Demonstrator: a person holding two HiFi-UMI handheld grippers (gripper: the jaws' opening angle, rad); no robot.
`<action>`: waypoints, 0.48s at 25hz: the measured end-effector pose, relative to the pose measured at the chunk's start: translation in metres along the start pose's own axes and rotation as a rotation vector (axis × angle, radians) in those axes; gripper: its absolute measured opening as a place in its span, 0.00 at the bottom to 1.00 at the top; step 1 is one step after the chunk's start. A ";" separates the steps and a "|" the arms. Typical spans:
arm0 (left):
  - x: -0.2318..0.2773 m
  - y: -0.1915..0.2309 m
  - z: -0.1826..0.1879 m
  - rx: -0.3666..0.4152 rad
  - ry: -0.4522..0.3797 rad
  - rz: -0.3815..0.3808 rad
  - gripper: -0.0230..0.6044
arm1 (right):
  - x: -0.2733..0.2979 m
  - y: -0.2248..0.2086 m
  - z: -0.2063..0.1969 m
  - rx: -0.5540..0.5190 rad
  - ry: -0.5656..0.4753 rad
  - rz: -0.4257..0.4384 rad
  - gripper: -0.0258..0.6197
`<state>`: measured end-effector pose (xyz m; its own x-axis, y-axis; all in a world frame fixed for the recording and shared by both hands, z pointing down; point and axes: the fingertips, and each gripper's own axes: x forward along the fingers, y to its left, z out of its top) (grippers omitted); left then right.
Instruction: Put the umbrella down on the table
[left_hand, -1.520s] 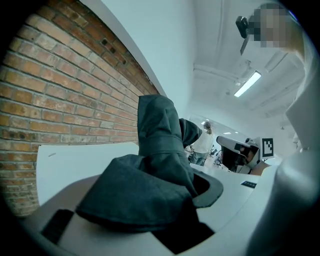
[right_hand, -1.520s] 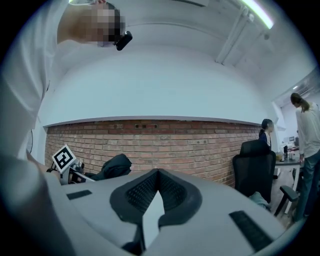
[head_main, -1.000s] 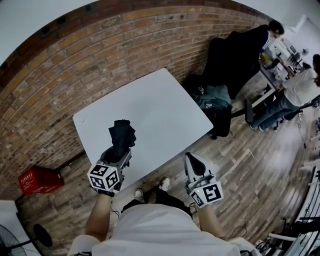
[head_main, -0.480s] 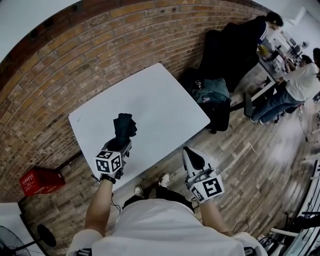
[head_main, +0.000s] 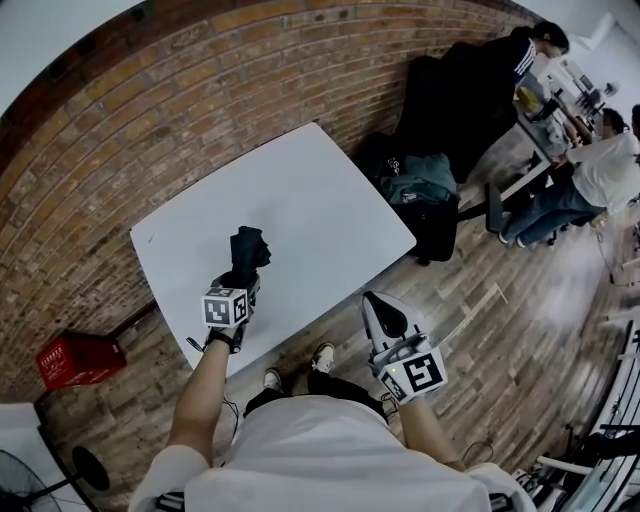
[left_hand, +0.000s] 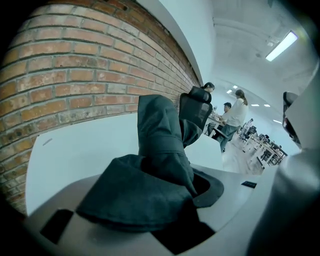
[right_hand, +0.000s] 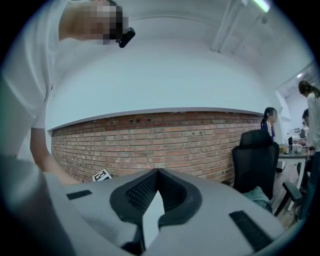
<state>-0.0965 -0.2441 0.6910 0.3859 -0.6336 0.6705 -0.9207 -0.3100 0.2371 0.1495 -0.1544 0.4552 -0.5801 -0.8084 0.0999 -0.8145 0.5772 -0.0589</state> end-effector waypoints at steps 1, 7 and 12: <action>0.006 0.001 -0.002 0.008 0.014 0.008 0.40 | 0.001 -0.002 -0.001 -0.001 0.003 0.001 0.07; 0.039 -0.002 -0.005 0.031 0.062 0.009 0.40 | 0.002 -0.013 -0.005 0.000 0.015 -0.003 0.07; 0.056 -0.005 -0.005 0.033 0.094 0.027 0.40 | 0.003 -0.020 -0.008 0.004 0.023 -0.002 0.07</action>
<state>-0.0708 -0.2744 0.7310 0.3526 -0.5731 0.7398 -0.9276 -0.3181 0.1957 0.1641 -0.1674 0.4651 -0.5783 -0.8065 0.1228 -0.8155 0.5753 -0.0622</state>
